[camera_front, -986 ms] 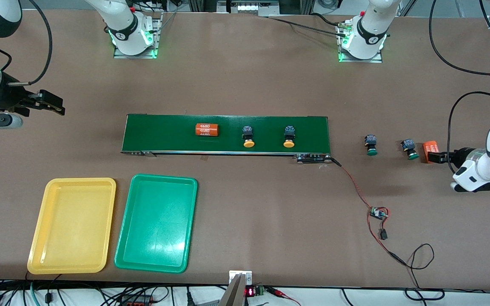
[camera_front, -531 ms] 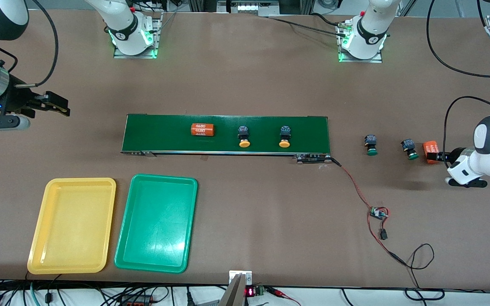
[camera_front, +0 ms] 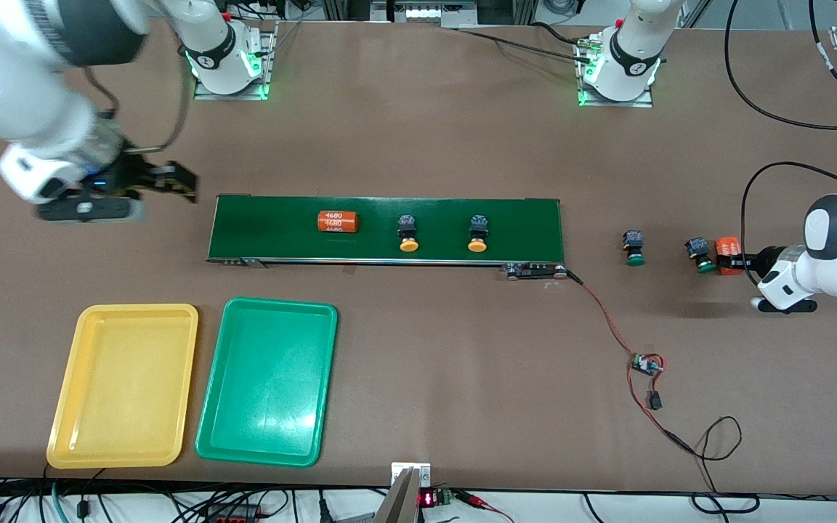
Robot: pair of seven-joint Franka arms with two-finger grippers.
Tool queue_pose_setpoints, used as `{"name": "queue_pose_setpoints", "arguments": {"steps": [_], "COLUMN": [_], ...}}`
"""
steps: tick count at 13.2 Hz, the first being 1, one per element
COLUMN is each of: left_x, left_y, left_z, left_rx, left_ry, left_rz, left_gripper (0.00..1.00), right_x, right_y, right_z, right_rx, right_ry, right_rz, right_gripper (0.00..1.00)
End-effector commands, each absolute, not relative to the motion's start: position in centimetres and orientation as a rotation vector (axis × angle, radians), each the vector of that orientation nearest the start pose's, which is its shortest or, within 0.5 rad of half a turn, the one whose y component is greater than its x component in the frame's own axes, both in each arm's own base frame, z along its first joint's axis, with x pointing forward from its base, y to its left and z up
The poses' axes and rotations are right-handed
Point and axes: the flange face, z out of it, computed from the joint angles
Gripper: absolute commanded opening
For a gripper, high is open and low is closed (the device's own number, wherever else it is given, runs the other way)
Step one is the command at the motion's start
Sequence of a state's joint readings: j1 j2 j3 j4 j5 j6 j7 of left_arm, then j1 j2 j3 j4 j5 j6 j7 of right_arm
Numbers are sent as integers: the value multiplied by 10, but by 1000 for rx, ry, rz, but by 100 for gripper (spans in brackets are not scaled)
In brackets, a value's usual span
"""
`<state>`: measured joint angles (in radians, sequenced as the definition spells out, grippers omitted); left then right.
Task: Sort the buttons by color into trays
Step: 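Grasp the orange battery with the left gripper while the right gripper reaches the belt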
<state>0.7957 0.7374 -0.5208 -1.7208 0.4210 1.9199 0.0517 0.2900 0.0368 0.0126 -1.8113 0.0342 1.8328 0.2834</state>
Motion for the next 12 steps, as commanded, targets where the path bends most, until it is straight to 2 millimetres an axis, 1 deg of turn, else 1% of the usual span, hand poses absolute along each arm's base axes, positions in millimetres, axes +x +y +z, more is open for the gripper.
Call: {"name": "queue_pose_setpoints", "arguments": {"steps": [1,2,3,4,5,6,7,8,9,11,12], "left_x": [585,590,600,606,613,619,623,624,626,622,620], "left_y": [210,198,186,174,157,135,111,95,72,38,14], "left_z": [219,243,268,283,297,305,311,312,314,313,317], "left_rx": [-3116,-3087,-3065,-3049,-3047,-3061,-3072,-3066,-3083,-3130,-3100], "left_ry": [-14,18,46,77,151,284,485,674,858,1129,1317], "left_rz": [620,628,609,617,603,579,565,552,537,522,500], "left_gripper": [13,13,14,15,15,15,16,17,17,17,17], "right_x": [525,523,517,512,505,502,496,492,488,479,477], "right_y": [240,257,276,291,308,320,335,348,362,389,397], "right_z": [478,466,452,443,434,426,417,406,395,373,361], "right_rx": [-3109,-3114,-3122,-3124,-3128,-3122,-3117,-3112,-3099,-3095,-3116], "right_ry": [39,33,-14,-52,-79,-55,-63,-50,-24,17,24], "right_rz": [-11,0,31,49,55,45,50,53,39,7,-29], "right_gripper": [100,100,100,100,100,100,100,100,100,100,100]}}
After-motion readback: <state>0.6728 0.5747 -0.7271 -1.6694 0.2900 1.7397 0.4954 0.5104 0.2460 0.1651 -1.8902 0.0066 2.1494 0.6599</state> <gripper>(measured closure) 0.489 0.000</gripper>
